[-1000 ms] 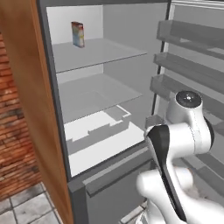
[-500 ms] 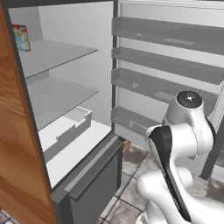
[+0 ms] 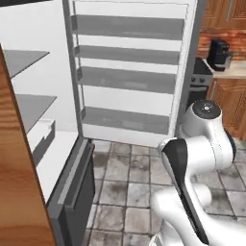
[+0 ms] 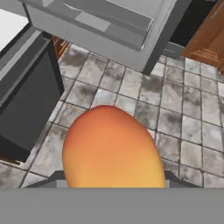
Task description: Pick the mango and banana from the fridge and place them on the plate next to the blender to make a fruit smoothie.
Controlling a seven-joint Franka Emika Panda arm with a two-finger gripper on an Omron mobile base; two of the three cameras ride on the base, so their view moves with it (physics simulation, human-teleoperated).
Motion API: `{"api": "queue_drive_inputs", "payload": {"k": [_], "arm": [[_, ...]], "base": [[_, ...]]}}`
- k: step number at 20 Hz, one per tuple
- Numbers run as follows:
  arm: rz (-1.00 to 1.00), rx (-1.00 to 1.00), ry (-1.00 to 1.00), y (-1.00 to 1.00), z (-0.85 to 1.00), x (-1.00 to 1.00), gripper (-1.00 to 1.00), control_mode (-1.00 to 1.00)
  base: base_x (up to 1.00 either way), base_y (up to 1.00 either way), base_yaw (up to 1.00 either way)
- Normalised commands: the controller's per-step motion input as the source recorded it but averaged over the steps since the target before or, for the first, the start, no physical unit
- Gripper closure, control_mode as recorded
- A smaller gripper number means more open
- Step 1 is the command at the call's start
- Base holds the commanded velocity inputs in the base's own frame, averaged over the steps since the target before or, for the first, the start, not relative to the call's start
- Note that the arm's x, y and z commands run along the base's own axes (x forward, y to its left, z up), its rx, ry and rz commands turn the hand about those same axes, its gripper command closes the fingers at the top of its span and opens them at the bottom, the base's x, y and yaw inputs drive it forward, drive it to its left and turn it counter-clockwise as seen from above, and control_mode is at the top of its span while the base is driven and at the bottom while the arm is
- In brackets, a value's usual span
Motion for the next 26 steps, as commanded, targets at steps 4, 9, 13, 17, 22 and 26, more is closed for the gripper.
{"api": "queue_drive_inputs", "payload": {"k": [4,9,13,17,22,26], "arm": [[0.0,0.0,0.0,0.0,0.0,0.0,1.0,1.0],[0.0,0.0,0.0,0.0,0.0,0.0,1.0,1.0],[0.0,0.0,0.0,0.0,0.0,0.0,1.0,1.0],[0.0,0.0,0.0,0.0,0.0,0.0,1.0,1.0],[0.0,0.0,0.0,0.0,0.0,0.0,1.0,1.0],[0.0,0.0,0.0,0.0,0.0,0.0,1.0,1.0]], "base": [[-0.17,0.02,-0.76],[0.0,-0.07,-0.81],[0.33,-0.33,-0.78],[0.47,-0.43,-0.74],[0.6,-0.29,-0.72],[0.86,-0.35,-0.62]]}}
